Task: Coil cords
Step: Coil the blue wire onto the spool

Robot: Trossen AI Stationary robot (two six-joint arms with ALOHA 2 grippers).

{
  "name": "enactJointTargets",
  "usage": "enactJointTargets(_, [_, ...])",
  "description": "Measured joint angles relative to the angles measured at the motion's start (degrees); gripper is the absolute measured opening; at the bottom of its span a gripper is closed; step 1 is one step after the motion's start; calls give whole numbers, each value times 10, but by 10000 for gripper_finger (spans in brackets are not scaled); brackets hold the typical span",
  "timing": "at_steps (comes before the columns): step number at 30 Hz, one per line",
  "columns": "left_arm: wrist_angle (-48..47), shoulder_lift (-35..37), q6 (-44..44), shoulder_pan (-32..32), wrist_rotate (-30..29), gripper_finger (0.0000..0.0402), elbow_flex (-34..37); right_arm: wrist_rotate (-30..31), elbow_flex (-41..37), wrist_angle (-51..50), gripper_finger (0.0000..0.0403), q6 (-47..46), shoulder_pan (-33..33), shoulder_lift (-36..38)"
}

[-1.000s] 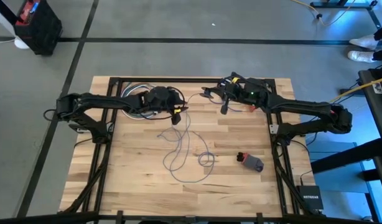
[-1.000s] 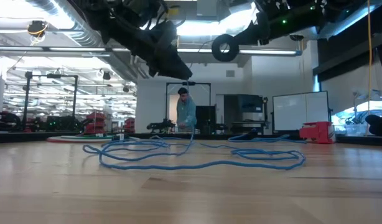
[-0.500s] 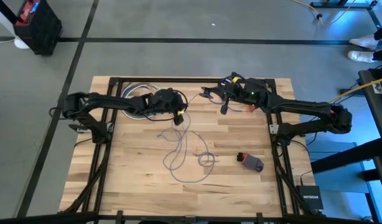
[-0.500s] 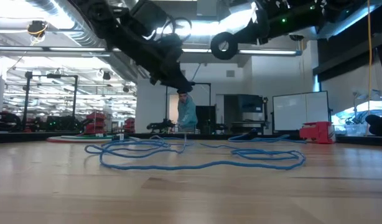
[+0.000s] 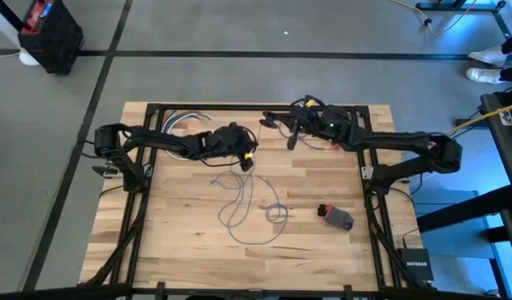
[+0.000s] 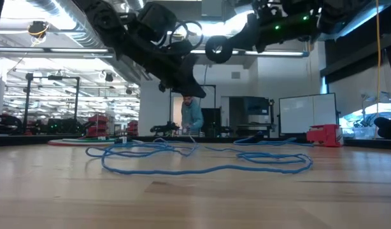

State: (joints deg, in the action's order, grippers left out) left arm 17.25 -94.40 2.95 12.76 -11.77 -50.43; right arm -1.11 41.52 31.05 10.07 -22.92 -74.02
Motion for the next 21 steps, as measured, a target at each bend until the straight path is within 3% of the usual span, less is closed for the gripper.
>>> enactJointTargets(6, [2,0,1,-12,-54,1,0,27,0,68,3,-6,0,-43])
enactJointTargets(21, [16,0,6,-18,-58,1,0,31,0,88,3,-9,0,-63])
